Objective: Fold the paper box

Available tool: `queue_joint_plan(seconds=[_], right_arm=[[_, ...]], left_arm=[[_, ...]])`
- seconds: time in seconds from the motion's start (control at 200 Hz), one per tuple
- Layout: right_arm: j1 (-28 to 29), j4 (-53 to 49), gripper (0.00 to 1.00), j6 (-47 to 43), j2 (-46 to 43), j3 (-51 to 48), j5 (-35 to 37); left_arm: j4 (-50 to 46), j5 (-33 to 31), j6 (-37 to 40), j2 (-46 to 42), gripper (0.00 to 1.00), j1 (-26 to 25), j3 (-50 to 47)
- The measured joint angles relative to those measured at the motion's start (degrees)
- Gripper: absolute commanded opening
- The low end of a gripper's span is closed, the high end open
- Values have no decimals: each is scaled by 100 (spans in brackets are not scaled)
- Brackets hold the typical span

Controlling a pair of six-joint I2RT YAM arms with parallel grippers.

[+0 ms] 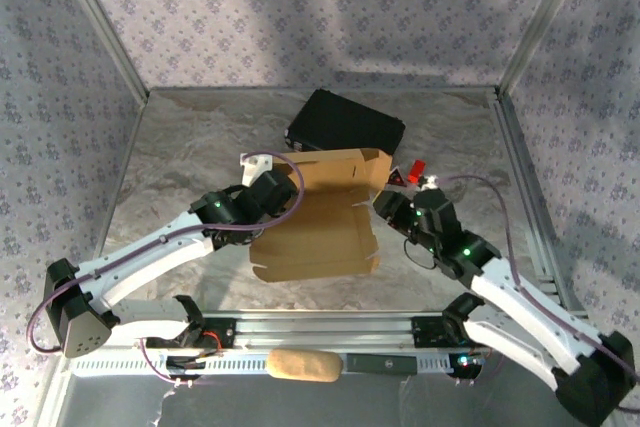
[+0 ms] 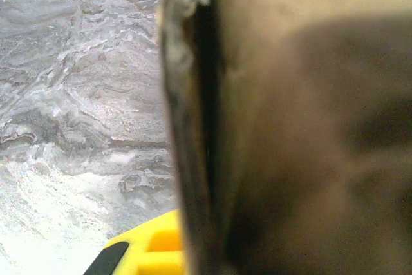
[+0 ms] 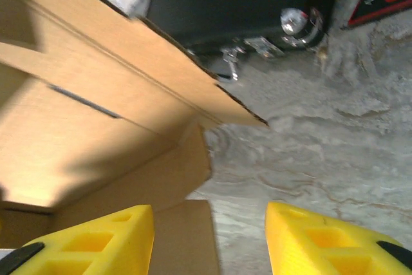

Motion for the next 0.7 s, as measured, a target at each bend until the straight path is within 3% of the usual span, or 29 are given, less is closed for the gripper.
queue_joint_plan(seconds=[0.37,0.7], right_arm=[[55,752,39,-400,1331,415,-188],[396,1062,35,-487,1794,798,-321]], left_arm=[[20,44,44,37,0,0,0],[61,44,48,37,0,0,0]])
